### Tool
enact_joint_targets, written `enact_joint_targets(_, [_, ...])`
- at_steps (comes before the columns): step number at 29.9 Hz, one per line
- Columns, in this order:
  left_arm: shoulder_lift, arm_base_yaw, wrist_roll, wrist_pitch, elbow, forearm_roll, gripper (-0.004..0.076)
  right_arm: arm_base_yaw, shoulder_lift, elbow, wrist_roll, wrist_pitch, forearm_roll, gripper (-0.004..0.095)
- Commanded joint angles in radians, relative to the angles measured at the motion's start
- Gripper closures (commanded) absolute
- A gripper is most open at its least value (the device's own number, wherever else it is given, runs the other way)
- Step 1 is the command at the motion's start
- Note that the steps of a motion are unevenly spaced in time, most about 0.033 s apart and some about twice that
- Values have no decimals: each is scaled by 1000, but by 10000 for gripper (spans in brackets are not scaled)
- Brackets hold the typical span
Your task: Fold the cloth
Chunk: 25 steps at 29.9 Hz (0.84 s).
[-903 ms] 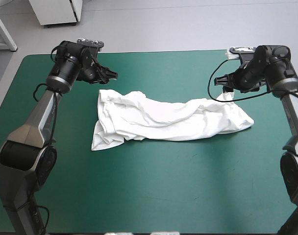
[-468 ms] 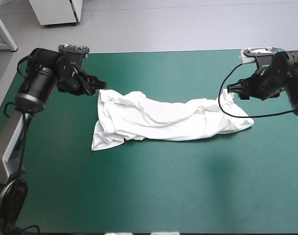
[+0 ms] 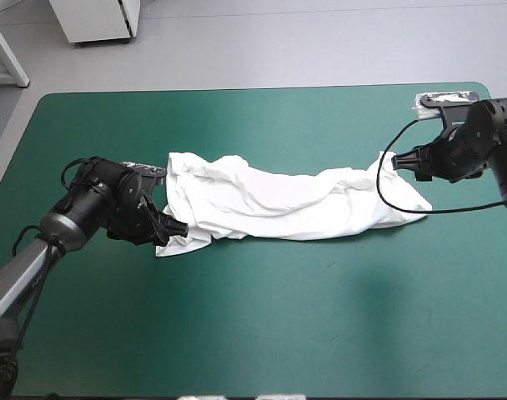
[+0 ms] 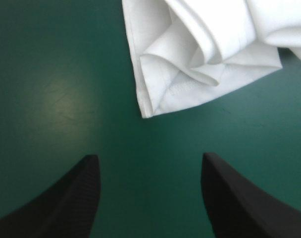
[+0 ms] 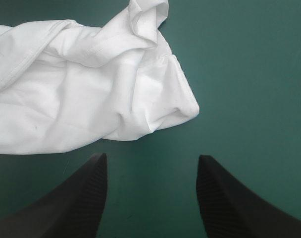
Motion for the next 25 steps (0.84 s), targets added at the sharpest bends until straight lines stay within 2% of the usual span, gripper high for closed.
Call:
enact_joint_targets(1, [-3,-5,-13,-68,-18,8,290,1,-41,-22,3,-21,-6,399])
enact_joint_targets(6, [74,-4,14,-83,-18,8,290,1,-41,-22,3,-19,-8,399])
enact_joint_targets(16, [168,114,72,-130,-18,-82,290,1,-41,-22,3,-7,-14,399])
enact_joint_targets(25, [247,113,116,-140,-18,-127,291,1,-41,-22,8,-24,-16,399])
